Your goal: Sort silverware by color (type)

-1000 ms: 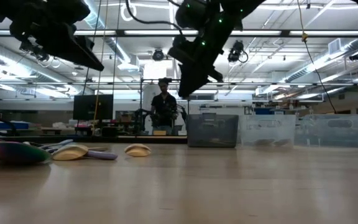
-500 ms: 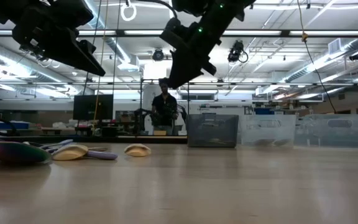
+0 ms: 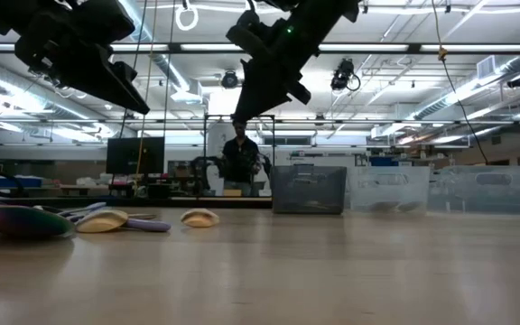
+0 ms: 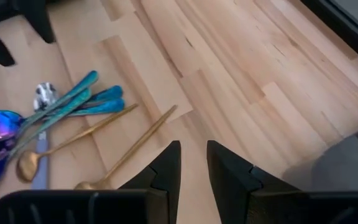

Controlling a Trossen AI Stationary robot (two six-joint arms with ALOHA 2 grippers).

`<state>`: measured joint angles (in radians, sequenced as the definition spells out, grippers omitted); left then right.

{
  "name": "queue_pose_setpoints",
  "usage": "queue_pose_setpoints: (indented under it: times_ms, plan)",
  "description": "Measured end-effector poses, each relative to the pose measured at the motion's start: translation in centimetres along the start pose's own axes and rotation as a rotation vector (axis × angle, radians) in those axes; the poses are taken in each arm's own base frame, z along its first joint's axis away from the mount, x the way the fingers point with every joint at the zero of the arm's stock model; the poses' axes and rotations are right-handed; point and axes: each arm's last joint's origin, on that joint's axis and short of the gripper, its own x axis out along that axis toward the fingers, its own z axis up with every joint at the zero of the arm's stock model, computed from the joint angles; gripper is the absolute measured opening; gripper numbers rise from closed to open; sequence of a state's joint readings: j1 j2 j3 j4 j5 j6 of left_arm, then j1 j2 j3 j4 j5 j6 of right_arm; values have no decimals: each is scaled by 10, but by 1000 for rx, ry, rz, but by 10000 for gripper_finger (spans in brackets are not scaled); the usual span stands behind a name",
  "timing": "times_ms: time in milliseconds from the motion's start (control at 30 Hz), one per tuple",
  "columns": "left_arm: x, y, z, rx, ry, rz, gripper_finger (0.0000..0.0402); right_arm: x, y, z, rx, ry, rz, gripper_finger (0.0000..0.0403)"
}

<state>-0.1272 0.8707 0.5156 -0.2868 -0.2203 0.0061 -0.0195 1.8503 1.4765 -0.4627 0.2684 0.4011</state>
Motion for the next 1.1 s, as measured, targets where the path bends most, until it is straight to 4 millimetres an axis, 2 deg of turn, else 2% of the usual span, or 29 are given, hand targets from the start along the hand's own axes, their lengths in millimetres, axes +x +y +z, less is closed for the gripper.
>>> queue_pose_setpoints:
  times_ms: [467, 733, 1100]
  plan:
    - [0, 0, -4, -40, 44, -9, 166, -12, 37, -3, -30, -146, 20, 88]
    - [0, -3, -5, -130, 56, -90, 166, -16, 50, -7, -49, -181, 35, 88]
    - [-1, -7, -7, -213, 85, -121, 166, -7, 70, -34, -77, -212, 14, 88]
